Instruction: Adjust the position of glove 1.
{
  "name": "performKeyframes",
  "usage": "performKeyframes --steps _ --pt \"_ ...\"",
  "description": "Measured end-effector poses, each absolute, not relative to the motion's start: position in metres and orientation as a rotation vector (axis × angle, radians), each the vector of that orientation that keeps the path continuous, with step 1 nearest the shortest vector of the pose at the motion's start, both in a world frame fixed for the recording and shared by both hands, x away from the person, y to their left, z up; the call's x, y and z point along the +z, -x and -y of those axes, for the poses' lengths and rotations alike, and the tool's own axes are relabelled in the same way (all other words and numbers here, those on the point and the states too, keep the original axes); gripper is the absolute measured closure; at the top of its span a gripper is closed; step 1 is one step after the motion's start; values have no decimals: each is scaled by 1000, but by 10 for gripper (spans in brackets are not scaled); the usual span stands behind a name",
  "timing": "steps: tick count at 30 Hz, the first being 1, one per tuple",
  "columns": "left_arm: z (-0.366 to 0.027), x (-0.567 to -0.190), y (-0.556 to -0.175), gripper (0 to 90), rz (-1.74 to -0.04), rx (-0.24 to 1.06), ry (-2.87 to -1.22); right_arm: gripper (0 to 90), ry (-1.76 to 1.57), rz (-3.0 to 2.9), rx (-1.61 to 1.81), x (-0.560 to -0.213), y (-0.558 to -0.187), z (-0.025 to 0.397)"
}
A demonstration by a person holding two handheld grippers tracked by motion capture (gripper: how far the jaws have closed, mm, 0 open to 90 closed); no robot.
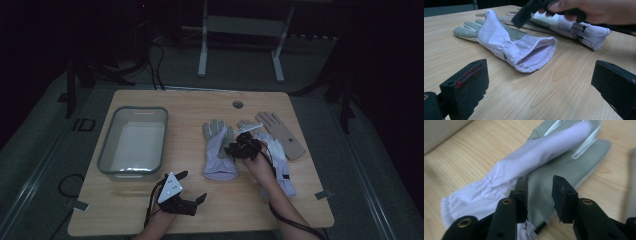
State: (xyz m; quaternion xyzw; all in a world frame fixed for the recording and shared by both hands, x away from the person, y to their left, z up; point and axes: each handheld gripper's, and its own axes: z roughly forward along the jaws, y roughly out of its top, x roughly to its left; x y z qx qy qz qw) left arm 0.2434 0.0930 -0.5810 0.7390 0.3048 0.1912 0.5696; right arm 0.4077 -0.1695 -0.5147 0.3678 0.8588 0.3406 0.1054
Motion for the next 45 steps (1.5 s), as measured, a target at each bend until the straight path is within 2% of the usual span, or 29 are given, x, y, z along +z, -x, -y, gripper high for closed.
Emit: performKeyframes --steps 9,19,25,29,30,36,39,40,45 --pt "-93 -581 -244 15 -719 449 -1735 587 -1034 -2478 966 -480 -398 214" --pt "-93 -581 -244 15 -723 447 -1734 579 -1033 -2443 872 -469 -384 269" --pt "-93 -581 -244 15 -725 448 -1733 568 -1004 -2498 846 -474 -369 293" --pt "-93 -581 -244 15 -727 448 -1733 530 -998 -2546 816 -481 -365 302" --pt "-93 -581 -244 15 -729 446 -1732 502 -994 -2569 772 -489 -364 305" --pt "-93 -581 -244 15 -729 446 -1732 468 -1037 -2601 708 -515 -371 309" --pt "-93 -581 -244 15 -729 446 -1732 497 -1052 -2606 715 -522 -373 309" --pt "-93 -581 -244 15 -729 446 -1732 590 -1078 -2607 754 -524 -372 311" --pt "-93 -581 -244 15 -730 446 -1732 669 -1150 -2559 831 -526 -366 316"
